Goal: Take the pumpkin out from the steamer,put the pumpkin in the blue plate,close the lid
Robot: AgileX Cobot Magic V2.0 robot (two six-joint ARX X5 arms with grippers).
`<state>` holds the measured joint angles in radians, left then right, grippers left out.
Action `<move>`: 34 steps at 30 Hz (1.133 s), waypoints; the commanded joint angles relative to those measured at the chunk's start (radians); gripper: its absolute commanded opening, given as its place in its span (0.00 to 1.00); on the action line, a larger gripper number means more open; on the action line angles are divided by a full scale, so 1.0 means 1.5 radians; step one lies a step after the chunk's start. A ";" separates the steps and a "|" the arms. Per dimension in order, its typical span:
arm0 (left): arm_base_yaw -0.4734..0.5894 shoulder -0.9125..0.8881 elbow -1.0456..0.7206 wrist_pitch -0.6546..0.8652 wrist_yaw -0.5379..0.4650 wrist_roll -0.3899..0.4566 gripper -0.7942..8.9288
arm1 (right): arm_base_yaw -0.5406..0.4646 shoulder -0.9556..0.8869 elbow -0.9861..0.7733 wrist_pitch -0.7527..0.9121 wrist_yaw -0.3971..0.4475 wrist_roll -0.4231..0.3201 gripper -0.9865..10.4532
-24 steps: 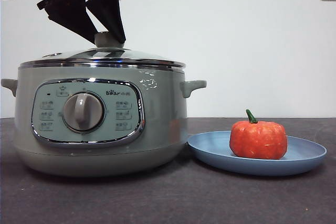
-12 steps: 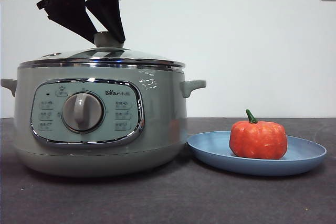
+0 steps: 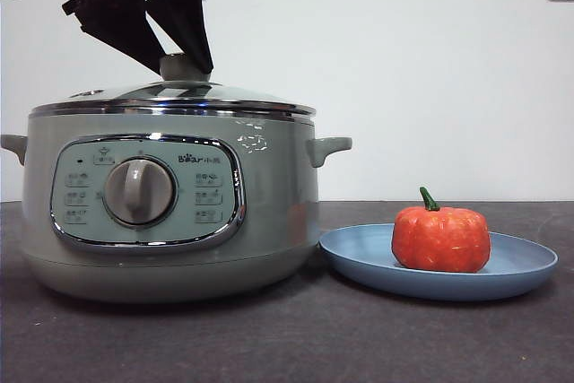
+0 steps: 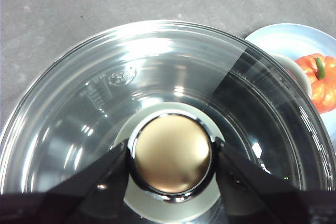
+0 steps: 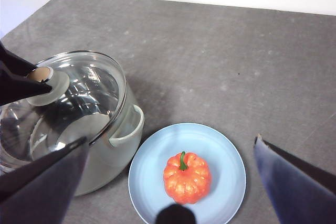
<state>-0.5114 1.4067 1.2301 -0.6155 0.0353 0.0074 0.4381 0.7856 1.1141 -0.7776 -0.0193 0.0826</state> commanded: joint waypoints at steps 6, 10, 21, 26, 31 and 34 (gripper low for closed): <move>0.000 0.006 -0.008 -0.024 -0.010 0.015 0.52 | 0.000 0.000 -0.005 0.004 0.000 0.004 0.55; 0.000 0.005 0.004 -0.025 -0.009 0.014 0.51 | 0.000 0.000 -0.006 0.004 0.000 0.004 0.55; 0.000 -0.054 0.056 -0.060 -0.005 0.010 0.50 | 0.000 0.000 -0.006 0.003 0.000 0.004 0.55; 0.000 -0.118 0.056 -0.086 -0.004 0.010 0.33 | 0.001 -0.001 -0.006 0.005 -0.001 0.002 0.46; 0.000 -0.186 0.056 -0.091 -0.003 0.015 0.07 | 0.001 -0.002 -0.007 0.007 0.000 -0.004 0.15; 0.000 -0.222 0.053 -0.090 -0.003 0.028 0.07 | 0.001 -0.018 -0.028 0.035 0.000 -0.003 0.07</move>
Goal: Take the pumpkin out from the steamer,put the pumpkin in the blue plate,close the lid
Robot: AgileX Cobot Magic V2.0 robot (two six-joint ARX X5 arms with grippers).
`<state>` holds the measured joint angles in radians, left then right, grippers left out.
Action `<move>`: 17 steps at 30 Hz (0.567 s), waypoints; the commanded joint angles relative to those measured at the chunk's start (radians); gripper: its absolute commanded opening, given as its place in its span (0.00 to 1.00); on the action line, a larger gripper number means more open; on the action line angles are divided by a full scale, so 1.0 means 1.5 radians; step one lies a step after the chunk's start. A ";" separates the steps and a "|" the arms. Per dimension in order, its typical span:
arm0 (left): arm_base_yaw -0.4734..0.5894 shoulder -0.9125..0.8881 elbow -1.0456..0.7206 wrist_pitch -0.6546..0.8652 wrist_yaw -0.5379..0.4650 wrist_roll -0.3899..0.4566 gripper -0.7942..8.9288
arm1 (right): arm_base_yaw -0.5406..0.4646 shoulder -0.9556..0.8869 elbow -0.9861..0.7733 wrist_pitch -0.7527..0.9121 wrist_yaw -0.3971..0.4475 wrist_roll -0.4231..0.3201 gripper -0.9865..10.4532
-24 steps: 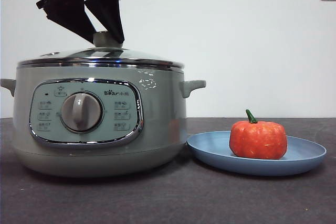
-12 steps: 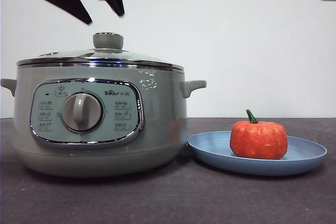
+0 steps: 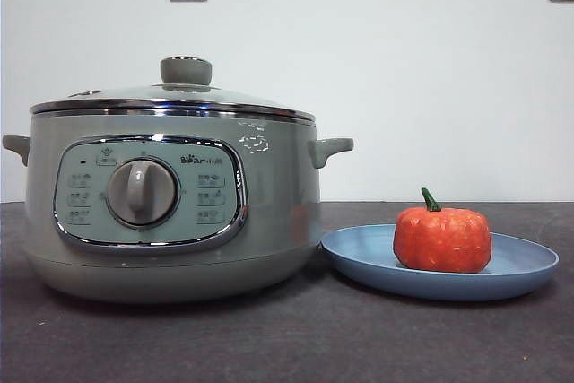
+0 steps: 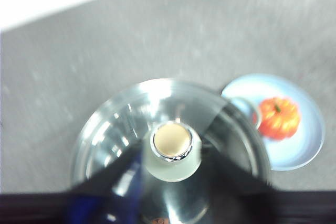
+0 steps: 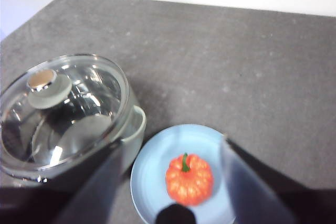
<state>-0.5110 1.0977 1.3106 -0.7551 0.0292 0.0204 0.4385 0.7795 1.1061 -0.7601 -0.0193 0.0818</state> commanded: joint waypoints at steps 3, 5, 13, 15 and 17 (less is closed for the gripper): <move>-0.001 -0.056 -0.024 0.011 0.000 0.026 0.07 | 0.002 -0.056 -0.083 0.089 0.002 0.008 0.07; -0.001 -0.086 -0.056 0.028 0.000 0.029 0.07 | 0.002 -0.088 -0.130 0.129 0.004 0.018 0.07; -0.001 -0.235 -0.271 0.155 0.010 0.037 0.07 | 0.002 -0.185 -0.271 0.223 0.051 0.043 0.07; 0.000 -0.254 -0.299 0.170 0.021 0.039 0.07 | 0.002 -0.185 -0.270 0.223 0.052 0.058 0.07; 0.000 -0.256 -0.302 0.155 0.020 0.030 0.07 | 0.001 -0.182 -0.270 0.222 0.053 0.078 0.07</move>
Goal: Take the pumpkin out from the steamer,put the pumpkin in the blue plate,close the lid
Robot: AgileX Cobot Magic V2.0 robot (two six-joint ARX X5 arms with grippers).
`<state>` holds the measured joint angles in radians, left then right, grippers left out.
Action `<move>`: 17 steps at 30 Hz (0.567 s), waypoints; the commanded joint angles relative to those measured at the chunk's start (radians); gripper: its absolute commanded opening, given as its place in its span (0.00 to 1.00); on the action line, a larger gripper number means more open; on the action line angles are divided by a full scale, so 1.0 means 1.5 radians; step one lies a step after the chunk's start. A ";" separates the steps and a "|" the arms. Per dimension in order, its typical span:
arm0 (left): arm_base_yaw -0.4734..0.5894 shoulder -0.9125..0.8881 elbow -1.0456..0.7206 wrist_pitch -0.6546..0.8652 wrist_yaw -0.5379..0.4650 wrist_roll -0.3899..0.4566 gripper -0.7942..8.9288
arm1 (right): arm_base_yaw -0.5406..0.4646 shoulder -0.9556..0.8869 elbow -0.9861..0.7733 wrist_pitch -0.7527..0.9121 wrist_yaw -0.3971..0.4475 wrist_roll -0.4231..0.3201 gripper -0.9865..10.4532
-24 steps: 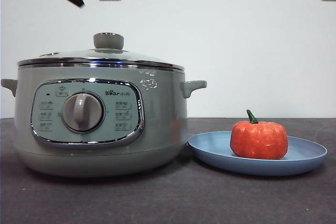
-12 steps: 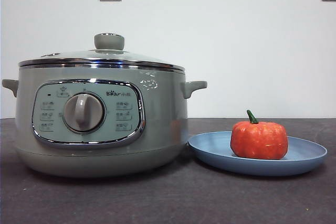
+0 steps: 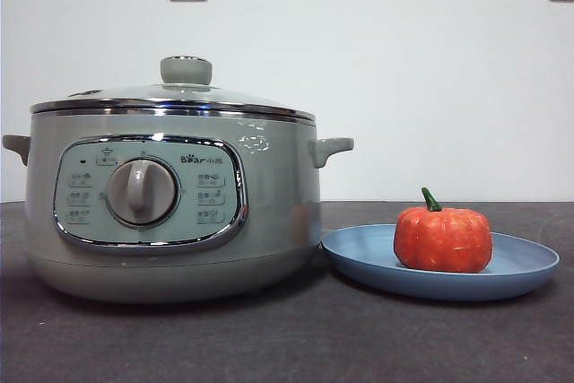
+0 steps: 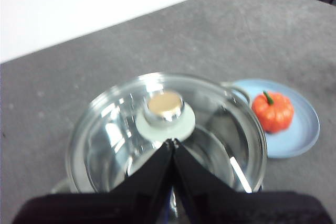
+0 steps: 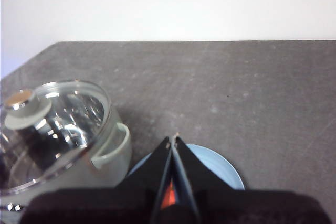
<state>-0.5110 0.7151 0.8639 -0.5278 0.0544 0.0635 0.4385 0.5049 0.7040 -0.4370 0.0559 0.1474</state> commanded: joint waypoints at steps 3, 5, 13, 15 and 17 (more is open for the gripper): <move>0.000 0.000 -0.004 -0.025 0.001 0.000 0.07 | 0.001 0.002 -0.002 0.008 0.002 0.039 0.07; 0.000 0.000 -0.004 -0.041 0.002 0.000 0.08 | 0.001 0.004 0.000 0.006 0.002 0.039 0.07; 0.000 0.000 -0.004 -0.053 0.001 0.000 0.08 | 0.001 0.004 0.000 0.006 0.002 0.039 0.07; 0.000 0.000 -0.004 -0.053 0.001 0.000 0.08 | 0.001 0.004 0.000 0.006 0.002 0.039 0.07; -0.003 0.000 -0.004 -0.054 0.003 0.000 0.08 | 0.001 0.004 0.000 0.006 0.002 0.039 0.07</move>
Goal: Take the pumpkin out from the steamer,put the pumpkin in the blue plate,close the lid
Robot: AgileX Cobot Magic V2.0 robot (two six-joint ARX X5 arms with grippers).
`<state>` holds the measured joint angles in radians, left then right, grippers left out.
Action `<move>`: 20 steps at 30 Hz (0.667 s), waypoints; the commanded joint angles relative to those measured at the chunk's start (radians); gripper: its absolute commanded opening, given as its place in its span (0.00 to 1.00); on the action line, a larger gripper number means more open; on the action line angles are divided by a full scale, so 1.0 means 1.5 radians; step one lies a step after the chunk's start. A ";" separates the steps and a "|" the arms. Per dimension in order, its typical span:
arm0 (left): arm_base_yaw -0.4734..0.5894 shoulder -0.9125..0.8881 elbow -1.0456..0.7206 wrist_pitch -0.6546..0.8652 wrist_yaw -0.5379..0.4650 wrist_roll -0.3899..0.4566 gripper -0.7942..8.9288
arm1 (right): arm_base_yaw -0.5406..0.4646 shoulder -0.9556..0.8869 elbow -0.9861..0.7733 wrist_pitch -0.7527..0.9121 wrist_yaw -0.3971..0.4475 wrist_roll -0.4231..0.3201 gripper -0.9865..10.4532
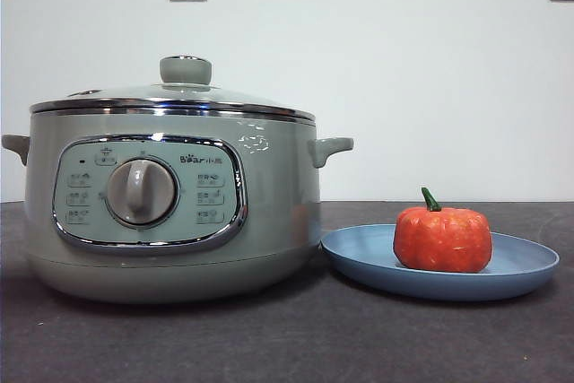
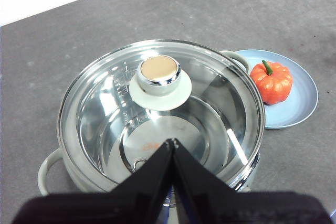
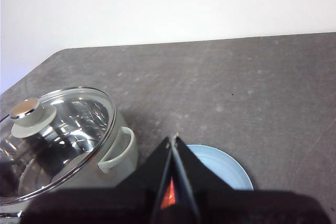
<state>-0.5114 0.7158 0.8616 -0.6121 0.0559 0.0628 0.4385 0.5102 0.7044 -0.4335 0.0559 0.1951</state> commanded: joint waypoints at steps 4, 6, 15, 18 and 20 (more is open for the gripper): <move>0.007 -0.037 -0.003 -0.035 -0.004 0.001 0.08 | 0.001 0.000 -0.001 0.003 0.002 0.007 0.07; 0.019 -0.071 -0.003 -0.048 0.003 0.001 0.08 | 0.001 0.000 -0.001 0.003 0.002 0.007 0.07; 0.172 -0.241 -0.017 -0.010 0.033 -0.004 0.08 | 0.001 0.000 -0.001 0.003 0.002 0.007 0.07; 0.239 -0.272 -0.051 0.017 0.033 -0.004 0.08 | 0.001 0.000 -0.001 0.003 0.002 0.007 0.07; 0.285 -0.294 -0.086 0.032 0.034 -0.005 0.08 | 0.001 0.000 -0.001 0.003 0.002 0.007 0.07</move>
<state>-0.1120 0.2859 0.7593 -0.5739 0.1043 0.0597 0.4385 0.5102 0.7044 -0.4335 0.0559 0.1955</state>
